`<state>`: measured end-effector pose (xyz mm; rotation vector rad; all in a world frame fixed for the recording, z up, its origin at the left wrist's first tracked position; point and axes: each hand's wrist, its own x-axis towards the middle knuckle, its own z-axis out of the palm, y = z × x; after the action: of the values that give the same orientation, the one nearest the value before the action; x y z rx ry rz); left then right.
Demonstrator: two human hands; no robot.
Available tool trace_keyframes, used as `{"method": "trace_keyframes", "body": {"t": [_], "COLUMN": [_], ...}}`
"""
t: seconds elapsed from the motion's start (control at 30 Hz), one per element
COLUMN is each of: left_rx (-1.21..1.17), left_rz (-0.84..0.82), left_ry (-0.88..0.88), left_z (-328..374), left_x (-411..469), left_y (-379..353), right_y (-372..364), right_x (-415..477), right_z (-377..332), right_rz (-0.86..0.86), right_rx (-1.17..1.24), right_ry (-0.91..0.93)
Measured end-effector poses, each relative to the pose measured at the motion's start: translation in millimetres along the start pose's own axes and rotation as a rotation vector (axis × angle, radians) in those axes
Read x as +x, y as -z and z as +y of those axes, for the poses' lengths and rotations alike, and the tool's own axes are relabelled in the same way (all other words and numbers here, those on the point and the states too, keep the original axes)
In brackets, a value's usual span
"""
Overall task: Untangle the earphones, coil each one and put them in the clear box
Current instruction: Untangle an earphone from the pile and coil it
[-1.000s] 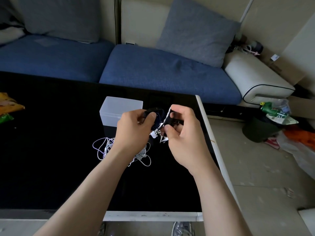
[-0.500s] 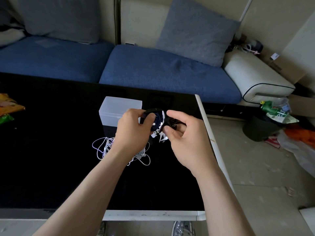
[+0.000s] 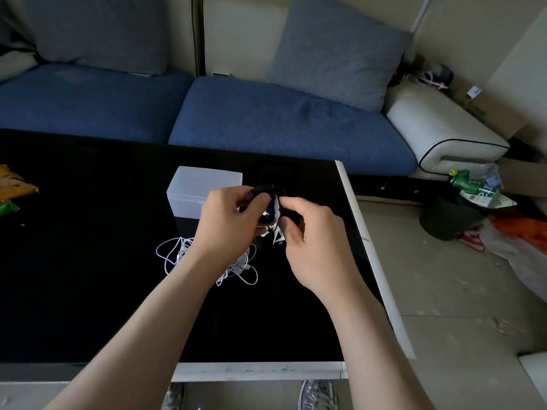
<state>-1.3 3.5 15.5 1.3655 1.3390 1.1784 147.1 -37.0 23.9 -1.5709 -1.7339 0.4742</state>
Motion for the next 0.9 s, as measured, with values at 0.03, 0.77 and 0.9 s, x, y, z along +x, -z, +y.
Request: {"method": "trace_keyframes", "body": {"t": [0.03, 0.77, 0.9], "left_rx": [-0.015, -0.171, -0.221], "left_rz": [-0.002, -0.228, -0.253], "left_ry": [0.009, 0.069, 0.080], "left_z": [-0.2, 0.8, 3.6], "left_x": [0.3, -0.2, -3.4], "left_y": [0.1, 1.6, -1.1], "right_y": [1.0, 5.2, 2.1], "right_x": [-0.6, -0.5, -0.6], "right_z": [0.0, 4.2, 3.9], "right_rz": [0.000, 0.239, 0.314], "right_rx": [0.015, 0.062, -0.063], "right_ry": [-0.002, -0.063, -0.024]}}
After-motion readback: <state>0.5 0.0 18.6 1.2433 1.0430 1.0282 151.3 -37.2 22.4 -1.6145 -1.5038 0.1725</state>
